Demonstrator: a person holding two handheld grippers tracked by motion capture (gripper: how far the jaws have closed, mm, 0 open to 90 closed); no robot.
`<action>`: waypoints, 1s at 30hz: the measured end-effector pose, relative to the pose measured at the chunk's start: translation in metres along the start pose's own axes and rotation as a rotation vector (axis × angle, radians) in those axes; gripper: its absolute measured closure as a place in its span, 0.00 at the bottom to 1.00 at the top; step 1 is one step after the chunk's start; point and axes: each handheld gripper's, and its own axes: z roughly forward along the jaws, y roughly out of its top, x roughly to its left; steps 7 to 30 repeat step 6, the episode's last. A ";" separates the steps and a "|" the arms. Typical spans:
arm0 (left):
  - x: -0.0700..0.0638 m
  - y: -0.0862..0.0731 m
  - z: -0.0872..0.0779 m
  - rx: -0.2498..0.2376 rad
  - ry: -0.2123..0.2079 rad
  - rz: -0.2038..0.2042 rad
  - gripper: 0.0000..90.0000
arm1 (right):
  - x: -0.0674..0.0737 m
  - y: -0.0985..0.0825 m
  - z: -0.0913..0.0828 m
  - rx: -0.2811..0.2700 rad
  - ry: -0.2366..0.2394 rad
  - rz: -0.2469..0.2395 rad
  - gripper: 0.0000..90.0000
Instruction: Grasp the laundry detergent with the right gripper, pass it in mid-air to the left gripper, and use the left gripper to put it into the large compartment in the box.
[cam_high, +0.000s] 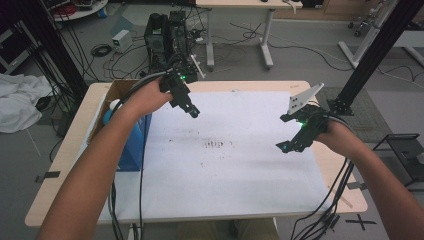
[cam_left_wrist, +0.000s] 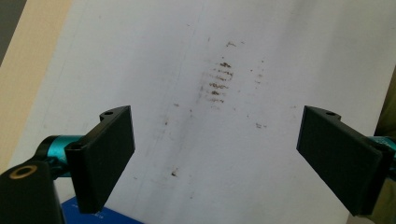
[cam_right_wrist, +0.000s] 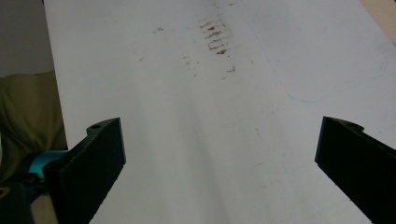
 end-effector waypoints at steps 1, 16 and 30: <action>-0.001 0.000 0.001 -0.009 0.000 -0.012 0.13 | 0.000 0.000 0.000 -0.002 0.001 -0.006 0.01; -0.003 0.000 0.001 -0.021 0.001 -0.021 0.13 | 0.001 -0.002 -0.001 -0.005 -0.002 0.002 0.01; -0.003 0.000 0.001 -0.021 0.001 -0.021 0.13 | 0.001 -0.002 -0.001 -0.005 -0.002 0.002 0.01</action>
